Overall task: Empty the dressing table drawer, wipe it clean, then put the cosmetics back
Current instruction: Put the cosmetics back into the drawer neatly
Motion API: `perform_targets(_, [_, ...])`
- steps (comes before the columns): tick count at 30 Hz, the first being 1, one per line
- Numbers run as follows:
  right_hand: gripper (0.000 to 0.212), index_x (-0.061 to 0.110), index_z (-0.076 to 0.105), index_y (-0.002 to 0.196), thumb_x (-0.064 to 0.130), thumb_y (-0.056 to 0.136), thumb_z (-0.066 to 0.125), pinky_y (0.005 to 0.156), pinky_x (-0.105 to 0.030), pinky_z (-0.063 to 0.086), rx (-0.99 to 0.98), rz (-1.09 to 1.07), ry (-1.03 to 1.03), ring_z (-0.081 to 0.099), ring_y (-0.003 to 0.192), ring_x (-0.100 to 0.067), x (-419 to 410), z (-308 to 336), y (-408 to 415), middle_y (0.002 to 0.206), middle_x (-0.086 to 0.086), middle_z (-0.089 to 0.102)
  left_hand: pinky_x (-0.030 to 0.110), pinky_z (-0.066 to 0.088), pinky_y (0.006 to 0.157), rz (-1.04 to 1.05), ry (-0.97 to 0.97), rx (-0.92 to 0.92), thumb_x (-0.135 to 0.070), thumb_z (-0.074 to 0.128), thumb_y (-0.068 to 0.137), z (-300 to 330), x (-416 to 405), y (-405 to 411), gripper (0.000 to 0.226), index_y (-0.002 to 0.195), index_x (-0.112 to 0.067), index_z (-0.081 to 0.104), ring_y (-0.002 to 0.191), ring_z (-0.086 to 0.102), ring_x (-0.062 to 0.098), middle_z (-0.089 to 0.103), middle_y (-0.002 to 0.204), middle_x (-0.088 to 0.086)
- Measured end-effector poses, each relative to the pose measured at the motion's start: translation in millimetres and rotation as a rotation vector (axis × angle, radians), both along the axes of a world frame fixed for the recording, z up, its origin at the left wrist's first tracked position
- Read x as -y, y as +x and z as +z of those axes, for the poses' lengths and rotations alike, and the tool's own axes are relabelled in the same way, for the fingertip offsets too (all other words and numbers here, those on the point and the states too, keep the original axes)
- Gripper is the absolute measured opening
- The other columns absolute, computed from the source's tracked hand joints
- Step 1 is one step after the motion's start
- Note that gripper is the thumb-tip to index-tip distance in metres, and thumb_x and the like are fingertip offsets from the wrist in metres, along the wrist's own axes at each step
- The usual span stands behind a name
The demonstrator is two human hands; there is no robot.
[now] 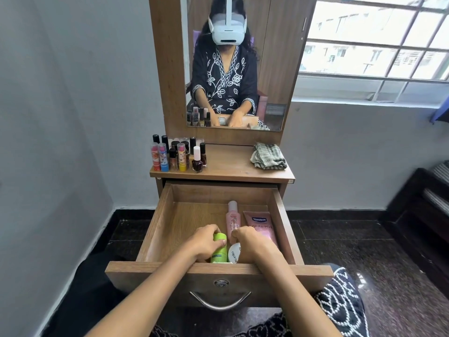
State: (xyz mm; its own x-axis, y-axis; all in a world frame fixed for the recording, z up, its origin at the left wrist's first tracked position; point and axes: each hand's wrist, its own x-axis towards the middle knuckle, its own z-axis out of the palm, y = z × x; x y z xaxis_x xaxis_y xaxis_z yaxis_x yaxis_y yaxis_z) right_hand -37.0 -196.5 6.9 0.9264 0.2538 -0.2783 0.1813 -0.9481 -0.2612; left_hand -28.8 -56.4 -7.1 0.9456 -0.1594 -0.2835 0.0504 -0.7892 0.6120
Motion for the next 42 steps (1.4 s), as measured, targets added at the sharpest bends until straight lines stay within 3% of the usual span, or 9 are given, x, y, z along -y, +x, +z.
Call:
perform_targets(12, [0.038,0.014,0.062,0.117,0.011,0.079,0.066,0.089,-0.033,0.047,0.042,0.016,0.028,0.055,0.111,-0.029,-0.4,-1.0,-2.7,0.12,-0.014,0.056,0.024,0.04,0.081,-0.014,0.015,0.001,-0.027,0.055,0.091,0.1,1.4,1.0,0.033,0.12,-0.011,0.051,0.109,0.053,0.021,0.054,0.125,0.008])
perform_targets(17, [0.04,0.013,0.063,0.116,0.013,0.076,0.071,0.085,-0.03,0.047,0.063,0.0,0.063,0.057,0.108,-0.028,-0.1,0.1,-3.5,0.118,-0.013,0.056,0.028,0.044,0.083,0.005,0.025,-0.015,-0.028,0.055,0.091,0.4,2.3,1.3,0.035,0.121,-0.011,0.05,0.109,0.054,0.022,0.054,0.125,0.008])
perform_targets(26, [0.06,0.013,0.057,0.121,0.015,0.067,0.082,0.079,-0.023,0.041,0.084,-0.013,0.088,0.052,0.113,-0.021,0.2,4.7,-3.8,0.122,-0.008,0.053,0.032,0.055,0.072,0.058,0.028,-0.047,-0.035,0.055,0.09,1.8,2.0,-0.6,0.043,0.123,-0.009,0.045,0.105,0.057,0.024,0.052,0.125,0.009])
perform_targets(31, [0.059,0.012,0.059,0.115,0.014,0.062,0.086,0.084,-0.027,0.044,0.079,-0.041,0.132,0.051,0.11,-0.02,-0.3,8.0,-4.5,0.119,-0.006,0.054,0.033,0.054,0.067,0.068,0.026,-0.05,-0.036,0.053,0.091,3.2,1.4,-1.2,0.042,0.122,-0.008,0.046,0.101,0.059,0.026,0.052,0.123,0.01])
perform_targets(35, [0.058,0.012,0.062,0.106,0.014,0.055,0.089,0.068,-0.021,0.035,0.119,-0.085,0.213,0.052,0.102,-0.018,1.0,8.8,-5.0,0.113,-0.001,0.057,0.031,0.051,0.062,0.087,0.011,-0.051,-0.037,0.053,0.091,1.8,0.8,-0.4,0.041,0.119,-0.009,0.047,0.097,0.061,0.026,0.054,0.12,0.009])
perform_targets(38, [0.052,0.012,0.064,0.101,0.007,0.054,0.087,0.061,-0.017,0.033,0.191,-0.115,0.274,0.053,0.092,-0.014,2.0,7.0,-2.6,0.108,0.0,0.06,0.033,0.053,0.067,0.119,0.012,-0.043,-0.04,0.054,0.09,-0.1,-0.3,0.6,0.042,0.116,-0.008,0.049,0.097,0.062,0.027,0.055,0.118,0.01])
perform_targets(42, [0.048,0.014,0.065,0.101,0.006,0.058,0.084,0.076,-0.027,0.047,0.276,-0.168,0.35,0.058,0.095,-0.018,1.6,6.0,-3.6,0.103,0.001,0.061,0.032,0.049,0.075,0.187,0.057,0.011,-0.043,0.054,0.089,-2.4,-1.9,2.8,0.043,0.112,-0.007,0.053,0.099,0.059,0.026,0.057,0.116,0.01])
